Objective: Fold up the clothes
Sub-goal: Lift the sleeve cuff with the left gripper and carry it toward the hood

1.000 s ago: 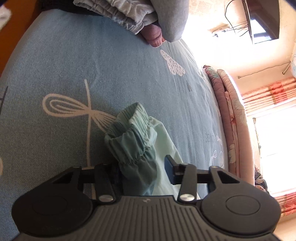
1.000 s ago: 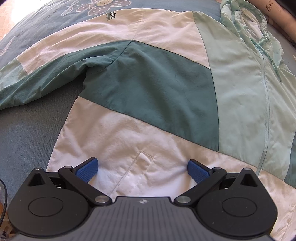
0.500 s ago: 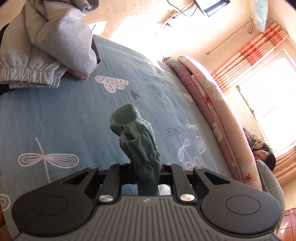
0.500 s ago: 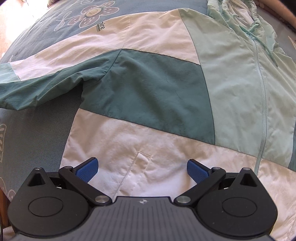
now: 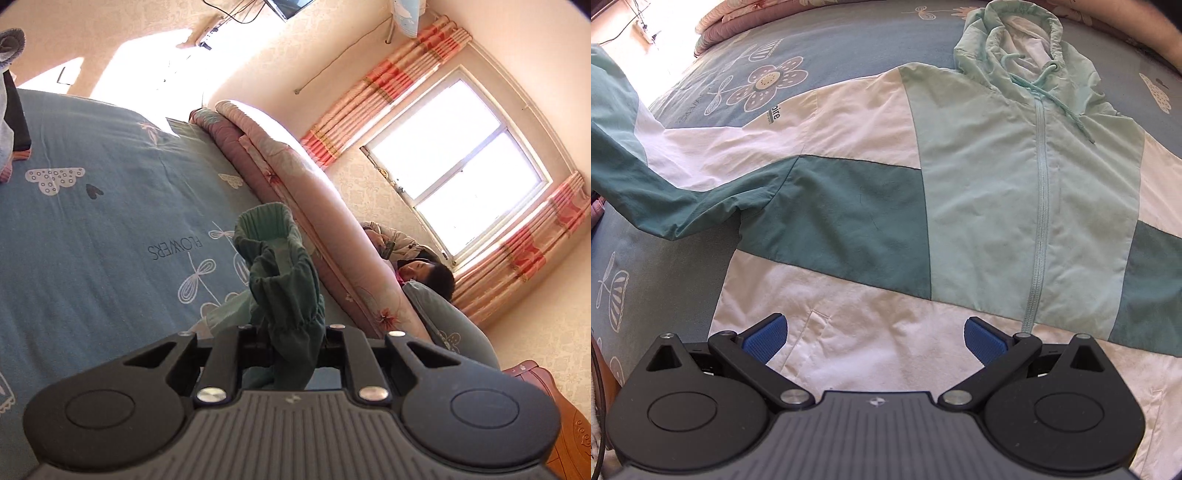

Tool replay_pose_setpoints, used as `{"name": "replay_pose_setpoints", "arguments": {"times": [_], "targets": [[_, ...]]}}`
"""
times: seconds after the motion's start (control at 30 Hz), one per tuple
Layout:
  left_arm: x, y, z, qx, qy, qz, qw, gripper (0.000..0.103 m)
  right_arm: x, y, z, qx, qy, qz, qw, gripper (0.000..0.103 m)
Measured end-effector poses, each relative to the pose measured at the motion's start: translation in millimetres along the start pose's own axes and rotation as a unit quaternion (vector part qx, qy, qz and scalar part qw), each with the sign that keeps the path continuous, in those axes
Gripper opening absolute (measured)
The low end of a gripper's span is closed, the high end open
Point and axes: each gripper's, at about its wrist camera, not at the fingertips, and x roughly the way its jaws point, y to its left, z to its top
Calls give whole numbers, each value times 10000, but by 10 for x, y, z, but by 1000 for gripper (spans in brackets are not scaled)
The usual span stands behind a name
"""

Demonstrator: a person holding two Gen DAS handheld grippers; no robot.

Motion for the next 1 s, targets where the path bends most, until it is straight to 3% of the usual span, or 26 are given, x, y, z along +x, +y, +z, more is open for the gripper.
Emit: {"name": "replay_pose_setpoints", "arguments": {"times": [0.3, 0.53, 0.67, 0.83, 1.0], "targets": [[368, -807, -451, 387, 572, -714, 9951, 13, -162, -483, -93, 337, -82, -91, 9994, 103], [589, -1283, -923, 969, 1137, -693, 9863, 13, -234, -786, -138, 544, -58, -129, 9984, 103], [701, -1602, -1267, 1716, 1455, -457, 9733, 13, -281, -964, -133, 667, 12, -144, 9977, 103], [781, -1949, -1697, 2707, 1647, -72, 9484, 13, -384, -1196, -108, 771, -76, -188, 9968, 103], [932, -2140, -2049, 3090, 2231, 204, 9243, 13, -459, -1413, -114, 883, -96, -269, 9957, 103]]}}
